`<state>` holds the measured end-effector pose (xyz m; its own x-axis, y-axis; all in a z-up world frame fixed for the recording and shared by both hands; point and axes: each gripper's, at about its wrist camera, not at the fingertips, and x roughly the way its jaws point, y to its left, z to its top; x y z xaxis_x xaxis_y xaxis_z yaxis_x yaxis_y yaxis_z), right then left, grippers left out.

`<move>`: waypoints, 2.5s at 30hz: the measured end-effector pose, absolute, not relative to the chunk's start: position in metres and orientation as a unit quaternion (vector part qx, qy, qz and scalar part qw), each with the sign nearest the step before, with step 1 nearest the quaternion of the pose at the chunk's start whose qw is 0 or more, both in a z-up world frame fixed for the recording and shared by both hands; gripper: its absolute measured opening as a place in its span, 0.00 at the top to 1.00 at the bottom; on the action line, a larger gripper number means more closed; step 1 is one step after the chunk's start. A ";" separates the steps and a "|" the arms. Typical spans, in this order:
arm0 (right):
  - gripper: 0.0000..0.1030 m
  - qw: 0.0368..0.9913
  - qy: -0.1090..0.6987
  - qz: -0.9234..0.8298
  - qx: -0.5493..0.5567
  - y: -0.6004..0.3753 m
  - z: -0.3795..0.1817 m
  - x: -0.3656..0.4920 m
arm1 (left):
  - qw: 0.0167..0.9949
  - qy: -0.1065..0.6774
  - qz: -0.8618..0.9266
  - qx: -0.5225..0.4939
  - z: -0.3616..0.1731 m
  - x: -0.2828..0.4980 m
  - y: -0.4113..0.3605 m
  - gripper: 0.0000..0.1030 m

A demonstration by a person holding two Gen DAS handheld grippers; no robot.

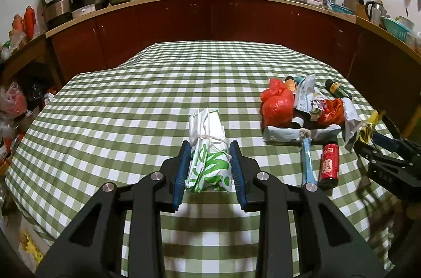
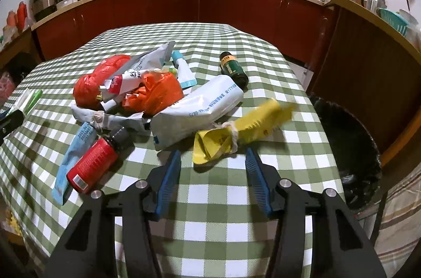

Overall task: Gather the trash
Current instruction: 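Grasp the yellow wrapper with the right tool while the left tool holds the green packet, then carry the yellow wrapper and green packet over the black trash bin with both tools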

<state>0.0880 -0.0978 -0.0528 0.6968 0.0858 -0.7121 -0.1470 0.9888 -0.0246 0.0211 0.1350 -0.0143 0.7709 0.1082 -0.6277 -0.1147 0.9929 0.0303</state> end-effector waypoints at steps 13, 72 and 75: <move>0.31 0.918 0.394 0.048 0.015 -0.117 -0.047 0.082 | 0.941 0.330 0.070 -0.008 -0.014 0.024 0.146 0.71; 0.86 0.925 0.379 0.034 0.010 -0.141 -0.046 0.084 | 0.948 0.314 0.045 -0.006 -0.007 0.041 0.121 0.71; 0.86 0.929 0.370 0.032 0.013 -0.149 -0.041 0.080 | 0.952 0.306 0.032 -0.003 -0.001 0.041 0.107 0.71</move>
<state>0.0799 -0.1491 -0.0413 0.7249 0.0683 -0.6855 -0.0496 0.9977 0.0469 0.0407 0.1075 -0.0005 0.8112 0.0596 -0.5817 -0.0635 0.9979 0.0136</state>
